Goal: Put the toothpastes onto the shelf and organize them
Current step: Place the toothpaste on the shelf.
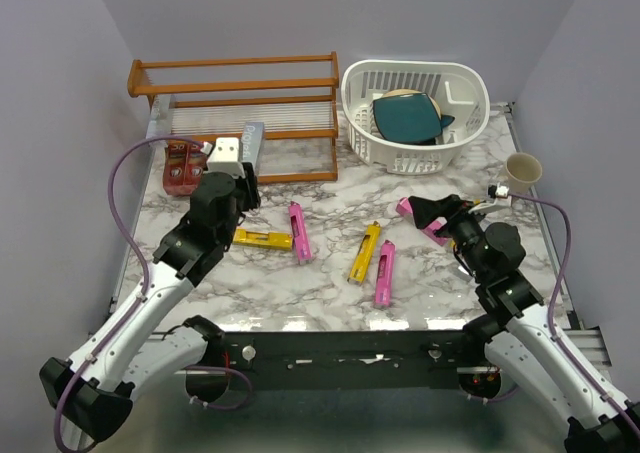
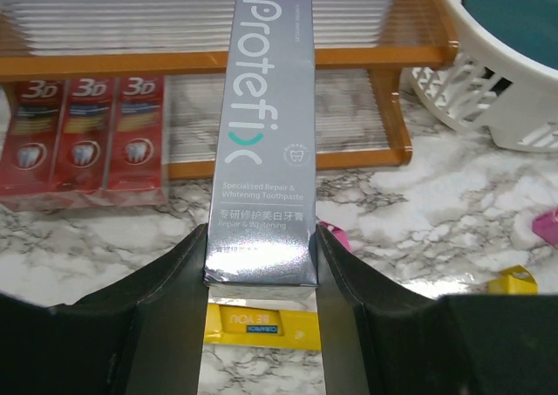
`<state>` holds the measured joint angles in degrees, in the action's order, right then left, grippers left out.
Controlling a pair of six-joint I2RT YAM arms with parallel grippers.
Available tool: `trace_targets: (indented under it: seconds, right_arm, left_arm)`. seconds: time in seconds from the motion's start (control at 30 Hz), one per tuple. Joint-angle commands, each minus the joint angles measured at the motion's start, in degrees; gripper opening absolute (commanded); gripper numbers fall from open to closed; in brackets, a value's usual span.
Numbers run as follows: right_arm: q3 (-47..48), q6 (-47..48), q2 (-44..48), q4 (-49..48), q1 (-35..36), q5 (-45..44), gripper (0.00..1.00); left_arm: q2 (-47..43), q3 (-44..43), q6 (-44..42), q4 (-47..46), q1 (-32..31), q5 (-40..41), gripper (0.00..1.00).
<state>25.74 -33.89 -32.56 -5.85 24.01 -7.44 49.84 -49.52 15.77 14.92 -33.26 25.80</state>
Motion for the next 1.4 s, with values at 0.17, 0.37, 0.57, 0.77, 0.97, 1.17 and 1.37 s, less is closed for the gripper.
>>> trace_targets:
  seconds: [0.17, 0.37, 0.57, 0.77, 0.97, 1.17, 1.37]
  right_arm:
    - [-5.78, 6.82, 6.62, -5.49, -0.19, -1.0, 1.0]
    - [-7.01, 6.73, 7.51, -6.28, -0.19, -0.91, 1.0]
    - [-7.63, 6.56, 7.16, -6.46, -0.19, -0.73, 1.0]
    - [-8.25, 6.47, 6.63, -7.25, -0.28, 0.41, 1.0]
    - [-8.42, 6.47, 5.93, -7.86, -0.19, 0.67, 1.0]
    - [-8.42, 6.73, 5.58, -7.86, -0.19, 1.38, 1.0]
    - [-8.95, 6.82, 4.17, -9.18, -0.19, 1.73, 1.0]
  left_arm:
    - [5.96, -8.66, -6.27, 1.35, 12.85, -4.7, 0.17]
    - [11.85, -10.69, -7.77, -1.73, 19.97, -9.27, 0.17]
    - [16.42, -9.72, -9.88, -9.72, 26.57, -15.25, 0.17]
    - [19.5, -7.27, -10.67, -19.39, 31.93, -20.08, 0.17]
    - [23.8, -7.43, -11.38, -25.28, 36.15, -24.04, 0.17]
    - [28.37, -8.93, -12.16, -29.76, 38.53, -25.71, 0.17]
    - [32.59, -10.33, -13.57, -33.11, 40.2, -28.0, 0.17]
